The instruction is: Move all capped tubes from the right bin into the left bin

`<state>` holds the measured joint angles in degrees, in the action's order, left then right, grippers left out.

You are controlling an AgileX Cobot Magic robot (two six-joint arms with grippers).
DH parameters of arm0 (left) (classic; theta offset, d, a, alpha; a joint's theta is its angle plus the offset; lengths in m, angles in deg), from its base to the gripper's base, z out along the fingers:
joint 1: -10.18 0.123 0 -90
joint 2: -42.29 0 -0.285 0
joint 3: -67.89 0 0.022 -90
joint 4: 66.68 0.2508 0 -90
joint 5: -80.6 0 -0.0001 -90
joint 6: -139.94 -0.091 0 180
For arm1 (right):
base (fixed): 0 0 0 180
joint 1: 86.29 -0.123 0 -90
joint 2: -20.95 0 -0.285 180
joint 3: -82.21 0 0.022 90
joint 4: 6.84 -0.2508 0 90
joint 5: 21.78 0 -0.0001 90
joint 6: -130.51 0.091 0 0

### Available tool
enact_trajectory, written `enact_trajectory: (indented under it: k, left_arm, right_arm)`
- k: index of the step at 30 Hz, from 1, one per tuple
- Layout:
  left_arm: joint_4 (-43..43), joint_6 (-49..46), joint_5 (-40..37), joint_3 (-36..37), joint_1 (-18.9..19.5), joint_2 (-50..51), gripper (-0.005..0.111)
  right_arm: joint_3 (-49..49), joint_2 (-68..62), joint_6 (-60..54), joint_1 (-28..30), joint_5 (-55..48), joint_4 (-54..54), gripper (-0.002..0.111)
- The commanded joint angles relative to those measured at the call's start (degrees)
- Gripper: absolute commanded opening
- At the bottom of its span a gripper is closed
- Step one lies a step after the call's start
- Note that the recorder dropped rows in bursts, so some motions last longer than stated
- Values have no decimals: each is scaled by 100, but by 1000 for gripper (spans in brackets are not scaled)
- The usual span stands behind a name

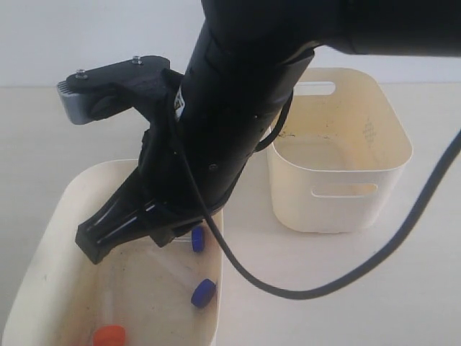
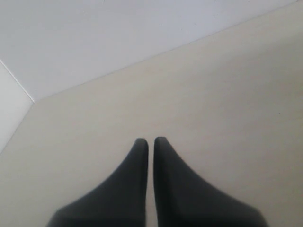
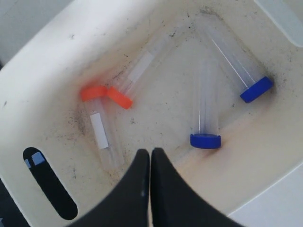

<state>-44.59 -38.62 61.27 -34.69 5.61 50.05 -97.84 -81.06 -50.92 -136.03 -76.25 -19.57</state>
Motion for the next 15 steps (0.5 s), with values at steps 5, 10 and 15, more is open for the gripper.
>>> enact_trajectory:
  k: [5,10,15]
  left_arm:
    - [-16,54,6,-21,-31,3,4]
    - [-16,54,6,-21,-31,3,4]
    - [-16,54,6,-21,-31,3,4]
  right_arm:
    - [9,45,-74,-1,100,14,0]
    - [9,45,-139,-1,644,313,0]
    - [9,90,-211,-1,1167,595,0]
